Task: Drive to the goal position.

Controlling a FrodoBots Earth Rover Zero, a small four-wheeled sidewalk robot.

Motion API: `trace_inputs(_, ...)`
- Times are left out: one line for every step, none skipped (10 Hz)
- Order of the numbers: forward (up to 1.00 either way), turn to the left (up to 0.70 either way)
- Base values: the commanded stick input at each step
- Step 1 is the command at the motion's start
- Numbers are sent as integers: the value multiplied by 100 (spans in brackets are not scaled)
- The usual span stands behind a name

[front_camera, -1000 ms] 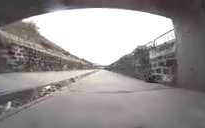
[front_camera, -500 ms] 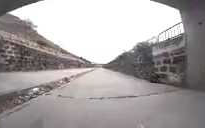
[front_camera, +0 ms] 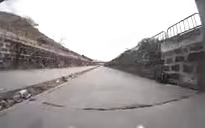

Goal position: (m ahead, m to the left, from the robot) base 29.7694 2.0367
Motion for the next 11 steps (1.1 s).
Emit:
trace_inputs(100,0)
trace_inputs(100,0)
trace_inputs(100,-40)
trace_inputs(100,-40)
trace_inputs(100,0)
trace_inputs(100,0)
trace_inputs(100,0)
trace_inputs(100,0)
trace_inputs(100,0)
trace_inputs(100,0)
trace_inputs(100,0)
